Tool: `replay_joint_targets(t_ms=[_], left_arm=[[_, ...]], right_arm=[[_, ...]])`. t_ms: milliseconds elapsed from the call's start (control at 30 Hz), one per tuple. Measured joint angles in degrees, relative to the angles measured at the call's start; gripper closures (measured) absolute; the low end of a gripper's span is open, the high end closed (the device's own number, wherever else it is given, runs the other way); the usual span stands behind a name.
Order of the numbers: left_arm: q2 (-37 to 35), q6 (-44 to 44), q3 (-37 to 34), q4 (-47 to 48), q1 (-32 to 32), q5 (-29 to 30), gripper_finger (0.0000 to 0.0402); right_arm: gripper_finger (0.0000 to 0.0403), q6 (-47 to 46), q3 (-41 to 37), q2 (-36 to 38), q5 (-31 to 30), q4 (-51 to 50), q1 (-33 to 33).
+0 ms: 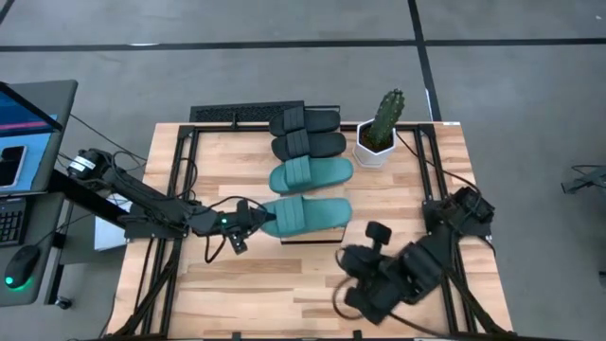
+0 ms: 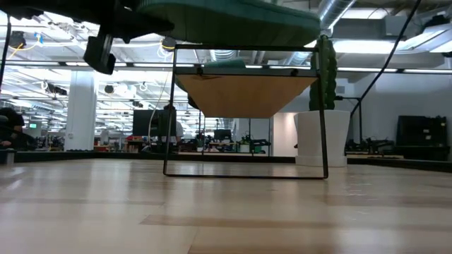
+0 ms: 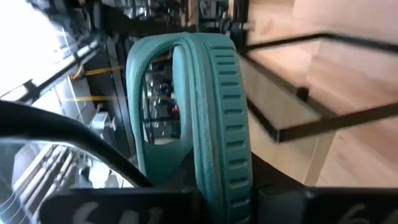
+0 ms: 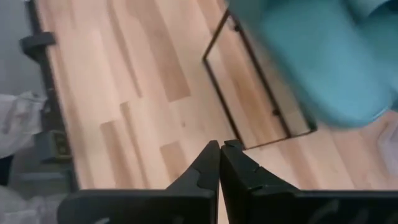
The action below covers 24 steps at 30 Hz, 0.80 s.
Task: Pick and place slides into the shelf
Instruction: Put the green slipper on the shelf
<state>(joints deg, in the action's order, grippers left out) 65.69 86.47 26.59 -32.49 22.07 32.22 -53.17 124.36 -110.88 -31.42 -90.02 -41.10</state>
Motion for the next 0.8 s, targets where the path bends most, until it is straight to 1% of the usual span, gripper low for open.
replay_joint_targets(t_ms=[67,133,300,467,667,800], left_arm=[[0.00,0.82,0.00,-0.38,-0.57,1.45,0.0381],[0.00,1.43,0.00,-1.33,-1.35,1.35,0.0381],[0.00,2.40,0.00,-1.18,-5.04,-2.93,0.0381],[0.00,1.34,0.00,-0.68,-7.76,-12.12,0.0381],[0.00,1.82,0.00,-0.52,-9.85,-14.99,0.0381],[0.00,2.69,0.00,0.58,-11.65,-15.18,0.0381]], right_arm=[[0.0399,-2.08,-0.22,0.14,-0.13,0.02,-1.30],[0.0401,-4.20,-0.42,0.09,-0.17,0.00,-2.41],[0.0402,-9.82,-0.42,0.09,-0.64,0.02,-5.40],[0.0402,-15.52,-0.42,0.09,-0.67,0.02,-8.28],[0.0402,-20.94,-0.42,0.09,-1.85,0.02,-11.28],[0.0403,-22.71,-0.42,-0.03,-2.55,0.01,-12.24]])
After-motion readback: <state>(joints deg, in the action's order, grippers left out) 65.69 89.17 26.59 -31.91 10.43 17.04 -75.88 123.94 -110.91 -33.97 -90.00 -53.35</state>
